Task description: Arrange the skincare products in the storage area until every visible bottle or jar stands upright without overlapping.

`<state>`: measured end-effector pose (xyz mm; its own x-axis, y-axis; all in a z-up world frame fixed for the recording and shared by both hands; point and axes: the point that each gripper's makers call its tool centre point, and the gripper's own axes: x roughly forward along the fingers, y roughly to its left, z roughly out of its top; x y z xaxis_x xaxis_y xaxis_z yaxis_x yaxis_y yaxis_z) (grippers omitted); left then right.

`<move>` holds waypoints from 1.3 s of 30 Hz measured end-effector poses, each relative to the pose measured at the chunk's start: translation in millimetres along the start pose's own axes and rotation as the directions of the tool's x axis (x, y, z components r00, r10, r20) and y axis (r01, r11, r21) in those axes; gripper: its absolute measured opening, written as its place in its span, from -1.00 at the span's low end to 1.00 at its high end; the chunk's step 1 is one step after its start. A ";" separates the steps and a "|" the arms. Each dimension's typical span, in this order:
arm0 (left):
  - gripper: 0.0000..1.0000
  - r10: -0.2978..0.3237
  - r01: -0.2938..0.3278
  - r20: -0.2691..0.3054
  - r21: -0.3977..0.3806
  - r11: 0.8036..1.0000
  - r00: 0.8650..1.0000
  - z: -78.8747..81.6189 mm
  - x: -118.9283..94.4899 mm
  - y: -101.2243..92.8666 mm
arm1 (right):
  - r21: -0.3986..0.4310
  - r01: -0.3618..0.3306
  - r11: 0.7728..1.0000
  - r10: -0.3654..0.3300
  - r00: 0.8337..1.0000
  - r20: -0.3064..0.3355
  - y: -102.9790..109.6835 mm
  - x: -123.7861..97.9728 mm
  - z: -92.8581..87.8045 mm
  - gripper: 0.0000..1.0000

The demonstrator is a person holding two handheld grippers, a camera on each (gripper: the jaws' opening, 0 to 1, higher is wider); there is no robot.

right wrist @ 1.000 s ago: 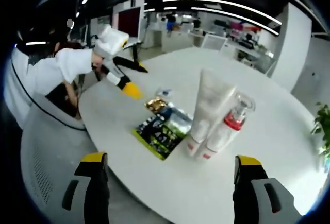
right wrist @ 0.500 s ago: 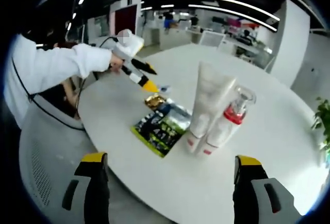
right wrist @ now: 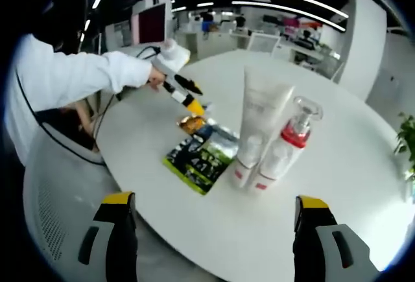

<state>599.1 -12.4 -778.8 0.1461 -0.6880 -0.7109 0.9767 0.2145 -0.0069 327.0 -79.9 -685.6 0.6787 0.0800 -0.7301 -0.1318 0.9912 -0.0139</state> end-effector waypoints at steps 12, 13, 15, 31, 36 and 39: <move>0.02 -0.005 0.005 -0.007 0.048 0.999 1.000 1.2 5.5 4.5 | -0.001 0.001 1.000 -0.001 1.000 0.000 -0.2 2.4 4.7 0.99; -0.02 -0.009 0.009 -0.005 0.048 0.999 1.000 1.6 5.6 3.1 | -0.001 0.003 1.000 -0.003 1.000 0.001 -0.6 2.4 5.0 0.99; -0.04 -0.008 0.008 -0.006 0.050 0.999 1.000 1.8 5.3 2.9 | -0.003 0.003 1.000 -0.003 1.000 0.000 -0.7 2.6 5.3 0.99; -0.07 0.019 -0.019 -0.012 -0.001 1.000 1.000 -4.5 -9.7 13.8 | -0.029 -0.002 1.000 0.002 1.000 0.023 6.7 -0.7 13.0 0.99; -0.08 -0.002 0.003 0.043 -0.024 1.000 0.999 4.0 -19.3 5.7 | -0.044 -0.011 0.999 0.012 0.999 0.031 12.5 -0.4 14.4 0.99; -0.08 -0.020 0.022 0.083 -0.023 0.999 0.996 11.8 -27.2 -3.4 | -0.038 -0.009 0.999 0.011 0.998 0.058 13.2 0.2 18.5 0.99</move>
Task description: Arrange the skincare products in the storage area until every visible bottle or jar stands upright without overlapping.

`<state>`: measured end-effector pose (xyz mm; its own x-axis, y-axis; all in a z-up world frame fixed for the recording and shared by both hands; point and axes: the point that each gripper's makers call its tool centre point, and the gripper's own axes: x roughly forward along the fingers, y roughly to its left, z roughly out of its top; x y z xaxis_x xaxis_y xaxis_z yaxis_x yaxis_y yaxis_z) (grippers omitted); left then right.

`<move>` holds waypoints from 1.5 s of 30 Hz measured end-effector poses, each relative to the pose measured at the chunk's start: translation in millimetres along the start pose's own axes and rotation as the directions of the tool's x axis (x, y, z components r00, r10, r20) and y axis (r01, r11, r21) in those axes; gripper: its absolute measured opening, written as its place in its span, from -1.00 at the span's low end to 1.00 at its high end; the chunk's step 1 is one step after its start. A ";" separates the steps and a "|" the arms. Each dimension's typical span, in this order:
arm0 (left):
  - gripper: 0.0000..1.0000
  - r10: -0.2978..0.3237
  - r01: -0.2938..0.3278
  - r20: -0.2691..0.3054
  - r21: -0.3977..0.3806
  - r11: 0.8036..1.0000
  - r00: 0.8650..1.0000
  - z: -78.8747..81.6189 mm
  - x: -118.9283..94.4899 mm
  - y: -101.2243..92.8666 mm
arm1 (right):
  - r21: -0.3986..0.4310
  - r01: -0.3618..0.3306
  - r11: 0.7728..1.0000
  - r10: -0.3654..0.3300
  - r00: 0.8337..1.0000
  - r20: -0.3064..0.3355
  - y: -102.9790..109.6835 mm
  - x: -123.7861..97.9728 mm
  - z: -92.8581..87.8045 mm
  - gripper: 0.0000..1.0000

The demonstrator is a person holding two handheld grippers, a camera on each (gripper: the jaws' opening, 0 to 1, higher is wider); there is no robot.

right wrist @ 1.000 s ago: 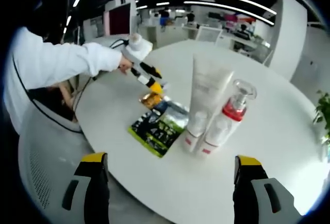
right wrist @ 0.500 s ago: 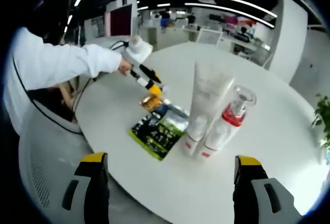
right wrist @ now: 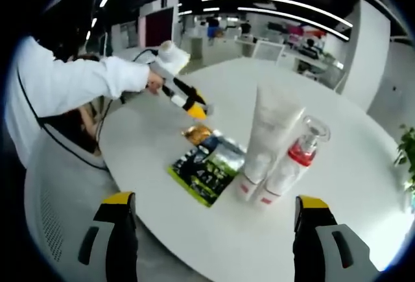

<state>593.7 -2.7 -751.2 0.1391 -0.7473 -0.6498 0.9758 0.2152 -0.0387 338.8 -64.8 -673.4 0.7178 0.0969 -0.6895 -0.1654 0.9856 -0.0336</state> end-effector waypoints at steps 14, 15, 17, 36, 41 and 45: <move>-0.08 -0.168 0.159 0.063 0.129 0.979 0.984 4.0 -26.9 -75.5 | 0.009 -0.095 0.995 0.095 0.995 0.013 21.9 5.7 -1.1 0.33; -0.08 -0.173 0.163 0.072 0.132 0.978 0.982 5.3 -30.1 -80.8 | 0.007 -0.093 0.996 0.093 0.996 0.017 23.4 5.8 -0.7 0.27; -0.08 -0.171 0.156 0.098 0.143 0.977 0.980 10.0 -34.3 -79.1 | 0.007 -0.080 0.997 0.080 0.996 0.035 23.7 6.3 2.6 0.16; -0.08 -0.245 0.189 0.170 0.292 0.938 0.954 23.4 -67.2 -160.9 | 0.220 -0.151 0.964 0.122 0.982 0.141 28.9 13.7 24.7 -0.31; -0.08 -0.260 0.170 0.226 0.352 0.921 0.939 36.3 -75.2 -172.8 | 0.241 -0.169 0.956 0.134 0.979 0.156 32.4 15.2 29.3 -0.34; -0.08 -0.275 0.147 0.234 0.451 0.880 0.933 42.1 -79.4 -187.1 | 0.292 -0.217 0.932 0.163 0.967 0.198 34.4 13.6 37.8 -0.37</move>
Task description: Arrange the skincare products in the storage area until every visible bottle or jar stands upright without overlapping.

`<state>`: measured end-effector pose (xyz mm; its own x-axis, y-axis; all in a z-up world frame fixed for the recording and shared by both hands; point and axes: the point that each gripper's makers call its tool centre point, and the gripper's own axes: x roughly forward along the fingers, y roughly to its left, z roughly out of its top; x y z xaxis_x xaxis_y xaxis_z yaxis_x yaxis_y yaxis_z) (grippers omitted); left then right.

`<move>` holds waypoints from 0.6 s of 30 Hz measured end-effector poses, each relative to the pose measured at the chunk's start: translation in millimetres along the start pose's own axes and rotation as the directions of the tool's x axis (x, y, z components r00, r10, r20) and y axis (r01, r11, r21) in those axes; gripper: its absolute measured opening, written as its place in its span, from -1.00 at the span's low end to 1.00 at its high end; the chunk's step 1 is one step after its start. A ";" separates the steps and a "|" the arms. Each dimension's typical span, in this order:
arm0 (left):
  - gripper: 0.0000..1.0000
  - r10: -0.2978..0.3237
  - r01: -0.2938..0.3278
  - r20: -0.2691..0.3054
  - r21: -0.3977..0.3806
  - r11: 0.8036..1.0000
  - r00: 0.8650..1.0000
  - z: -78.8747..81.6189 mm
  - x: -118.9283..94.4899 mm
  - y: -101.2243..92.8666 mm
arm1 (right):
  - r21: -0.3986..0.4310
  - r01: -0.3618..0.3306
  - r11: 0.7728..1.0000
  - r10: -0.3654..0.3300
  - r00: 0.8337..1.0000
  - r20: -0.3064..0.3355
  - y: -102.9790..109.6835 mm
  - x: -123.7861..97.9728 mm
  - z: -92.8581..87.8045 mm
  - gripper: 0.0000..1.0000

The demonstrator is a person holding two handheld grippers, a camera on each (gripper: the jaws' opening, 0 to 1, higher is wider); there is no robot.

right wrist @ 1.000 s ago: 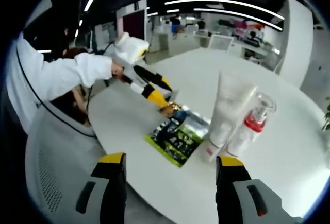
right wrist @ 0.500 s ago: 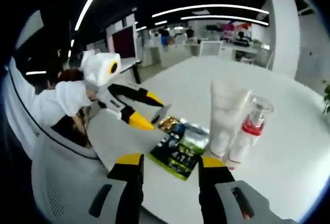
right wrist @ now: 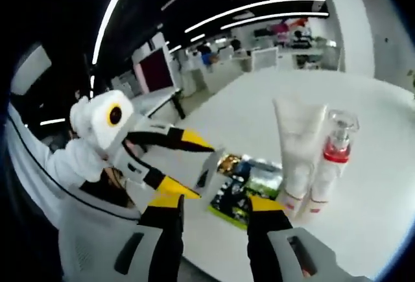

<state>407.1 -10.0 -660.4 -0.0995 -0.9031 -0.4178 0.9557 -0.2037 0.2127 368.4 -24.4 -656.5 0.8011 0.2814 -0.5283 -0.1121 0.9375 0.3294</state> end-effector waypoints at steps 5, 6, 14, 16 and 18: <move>-0.07 -0.047 0.046 0.028 0.046 0.998 0.999 12.6 4.7 -18.5 | 0.016 0.006 1.000 -0.007 1.000 0.011 -1.8 -0.6 1.1 -0.41; -0.07 -0.067 0.063 0.036 0.085 0.994 0.997 16.4 5.5 -24.1 | 0.025 0.003 1.000 -0.003 1.000 0.011 -2.0 -0.6 0.4 -0.43; -0.07 -0.146 0.125 0.085 0.216 0.969 0.986 35.3 8.4 -46.0 | 0.092 -0.031 0.995 0.029 0.999 0.023 3.1 -0.5 -0.7 -0.85; -0.07 -0.143 0.119 0.088 0.239 0.964 0.986 37.3 9.7 -45.8 | 0.106 -0.036 0.994 0.033 0.999 0.033 2.2 -1.6 0.8 -1.00; -0.08 -0.144 0.117 0.088 0.261 0.958 0.986 39.0 10.6 -46.4 | 0.136 -0.058 0.989 0.053 0.998 0.041 4.1 -2.7 1.9 -1.00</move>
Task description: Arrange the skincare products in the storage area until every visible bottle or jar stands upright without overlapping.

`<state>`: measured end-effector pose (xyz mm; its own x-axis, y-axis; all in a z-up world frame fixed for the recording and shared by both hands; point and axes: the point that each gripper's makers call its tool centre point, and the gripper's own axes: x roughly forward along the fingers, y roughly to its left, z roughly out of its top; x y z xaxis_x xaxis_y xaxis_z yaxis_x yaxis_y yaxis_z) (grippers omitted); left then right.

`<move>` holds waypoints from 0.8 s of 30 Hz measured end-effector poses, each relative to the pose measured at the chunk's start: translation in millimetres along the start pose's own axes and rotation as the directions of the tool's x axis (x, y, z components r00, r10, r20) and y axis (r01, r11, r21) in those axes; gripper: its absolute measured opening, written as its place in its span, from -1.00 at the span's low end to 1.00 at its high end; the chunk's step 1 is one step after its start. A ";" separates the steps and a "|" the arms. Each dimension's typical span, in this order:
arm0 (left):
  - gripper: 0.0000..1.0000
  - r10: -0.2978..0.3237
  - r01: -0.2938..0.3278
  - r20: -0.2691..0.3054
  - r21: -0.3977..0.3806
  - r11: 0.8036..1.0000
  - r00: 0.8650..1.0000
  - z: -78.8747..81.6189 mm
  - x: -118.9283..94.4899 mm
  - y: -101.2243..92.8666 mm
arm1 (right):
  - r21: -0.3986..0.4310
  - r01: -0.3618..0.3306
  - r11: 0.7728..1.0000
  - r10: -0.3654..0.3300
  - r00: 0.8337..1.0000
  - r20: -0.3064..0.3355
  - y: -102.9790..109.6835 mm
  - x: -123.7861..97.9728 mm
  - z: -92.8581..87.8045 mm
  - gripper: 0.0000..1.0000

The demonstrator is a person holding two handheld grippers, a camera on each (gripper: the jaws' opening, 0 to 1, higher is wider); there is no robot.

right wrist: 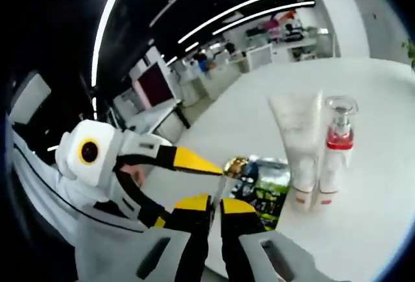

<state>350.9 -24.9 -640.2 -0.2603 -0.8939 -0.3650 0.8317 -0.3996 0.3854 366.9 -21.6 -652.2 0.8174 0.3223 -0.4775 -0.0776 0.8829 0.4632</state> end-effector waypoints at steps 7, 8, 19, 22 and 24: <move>-0.09 0.002 0.000 0.039 -0.072 0.997 0.999 4.1 -0.7 2.8 | 0.003 0.004 1.000 -0.004 1.000 0.015 -2.0 -2.3 1.0 -1.00; -0.08 0.025 -0.017 0.063 -0.122 0.992 0.998 4.8 -1.9 7.8 | -0.002 0.024 1.000 -0.024 0.999 0.028 -5.9 -3.6 3.8 -1.00; -0.17 0.153 0.049 0.193 -0.760 0.648 0.969 14.5 -9.4 29.6 | 0.116 -0.030 0.993 -0.008 0.948 0.318 -8.5 -32.7 59.7 -1.00; -0.33 0.226 0.046 0.210 -0.821 0.569 0.951 15.8 -10.7 40.9 | 0.139 -0.057 0.989 0.006 0.939 0.343 -6.0 -35.3 64.6 -1.00; -0.42 0.248 0.103 0.256 -0.859 0.502 0.934 23.5 -13.1 44.4 | 0.136 -0.056 0.989 0.005 0.936 0.352 -5.3 -34.7 65.5 -1.00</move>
<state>379.7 -35.6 -598.5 -0.1629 -0.9862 -0.0284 0.8118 -0.1176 -0.5719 376.4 -59.9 -589.3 0.9655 0.1860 -0.1821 -0.0450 0.8085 0.5868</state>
